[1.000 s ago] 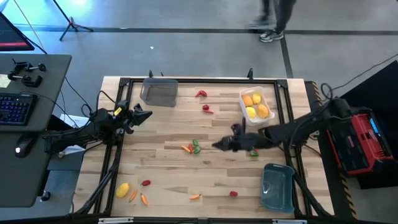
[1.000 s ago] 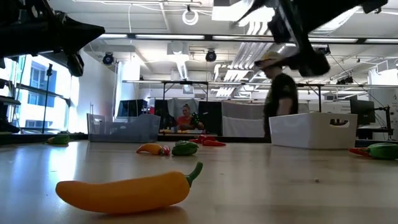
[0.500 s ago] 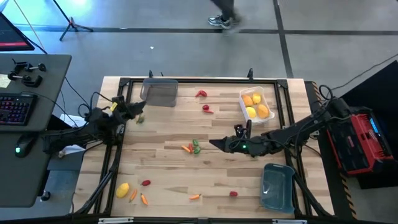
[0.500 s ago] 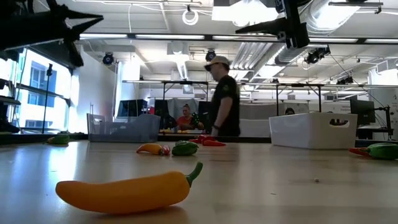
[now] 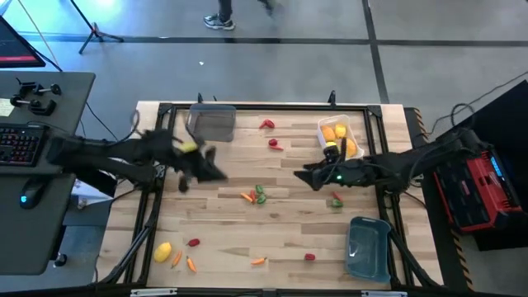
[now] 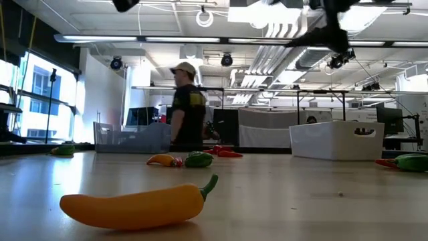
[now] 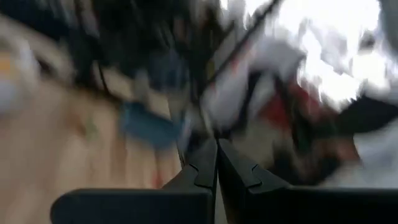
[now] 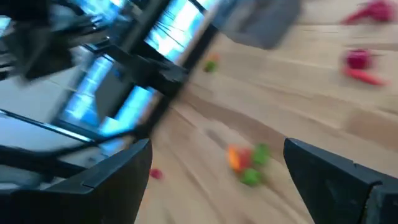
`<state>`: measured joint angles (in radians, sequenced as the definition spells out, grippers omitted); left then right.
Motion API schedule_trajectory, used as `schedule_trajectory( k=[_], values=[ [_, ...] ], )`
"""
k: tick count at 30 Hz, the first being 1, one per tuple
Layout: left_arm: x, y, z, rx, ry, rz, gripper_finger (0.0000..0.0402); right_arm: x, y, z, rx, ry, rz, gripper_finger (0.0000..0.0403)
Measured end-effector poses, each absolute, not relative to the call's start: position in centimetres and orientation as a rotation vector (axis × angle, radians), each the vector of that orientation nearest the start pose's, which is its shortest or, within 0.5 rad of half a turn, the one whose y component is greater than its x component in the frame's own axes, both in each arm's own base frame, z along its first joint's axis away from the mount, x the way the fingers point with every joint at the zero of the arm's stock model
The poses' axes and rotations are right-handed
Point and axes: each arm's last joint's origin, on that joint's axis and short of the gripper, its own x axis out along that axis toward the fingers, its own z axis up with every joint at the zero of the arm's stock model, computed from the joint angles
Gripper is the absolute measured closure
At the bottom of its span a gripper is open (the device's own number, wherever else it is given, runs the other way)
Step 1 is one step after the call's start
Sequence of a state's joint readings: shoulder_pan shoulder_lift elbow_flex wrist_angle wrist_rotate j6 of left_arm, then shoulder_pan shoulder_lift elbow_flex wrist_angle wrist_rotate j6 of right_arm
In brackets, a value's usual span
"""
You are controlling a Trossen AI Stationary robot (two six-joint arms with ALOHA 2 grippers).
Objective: Sort produce into baskets
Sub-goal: Put the lemon into the white bin
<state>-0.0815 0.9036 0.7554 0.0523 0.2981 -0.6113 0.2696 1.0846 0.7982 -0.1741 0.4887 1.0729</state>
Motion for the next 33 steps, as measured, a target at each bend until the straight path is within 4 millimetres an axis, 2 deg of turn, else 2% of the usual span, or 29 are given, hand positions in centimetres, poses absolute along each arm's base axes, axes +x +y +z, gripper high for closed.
schedule_trajectory(
  k=[5, 8, 11, 15, 20, 27, 29, 33],
  values=[
    [22.2, -8.3, 31.8, -0.521, 0.799, -0.302, 0.0401, 19.8, 4.3, 28.0, 0.811, 0.414, -0.508, 0.005],
    [23.1, -11.5, 31.2, -0.494, 1.022, -0.338, 0.0401, 19.3, 4.1, 27.8, 0.776, 0.449, -0.528, 0.005],
    [24.5, -14.2, 29.2, -0.506, 1.131, -0.342, 0.0401, 19.2, 4.1, 27.7, 0.731, 0.47, -0.519, 0.005],
    [25.5, -14.9, 26.2, -0.635, 1.39, -0.283, 0.0378, 19.2, 4.2, 27.7, 0.71, 0.496, -0.485, 0.005],
    [24.1, -16.4, 23.4, -0.586, 1.687, -0.266, 0.0302, 19.3, 4.2, 27.5, 0.658, 0.521, -0.473, 0.005],
    [22.3, -18.5, 21.5, -0.524, 1.889, -0.174, 0.0172, 19.4, 4.2, 27.1, 0.621, 0.545, -0.485, 0.005],
    [21.9, -19.1, 21.0, -0.508, 1.921, -0.128, 0.0148, 19.5, 4.3, 27.0, 0.596, 0.55, -0.488, 0.005],
    [20.1, -19.7, 19.2, -0.504, 1.996, 0.112, 0.0123, 19.8, 4.3, 26.7, 0.583, 0.562, -0.498, 0.005]
  ],
)
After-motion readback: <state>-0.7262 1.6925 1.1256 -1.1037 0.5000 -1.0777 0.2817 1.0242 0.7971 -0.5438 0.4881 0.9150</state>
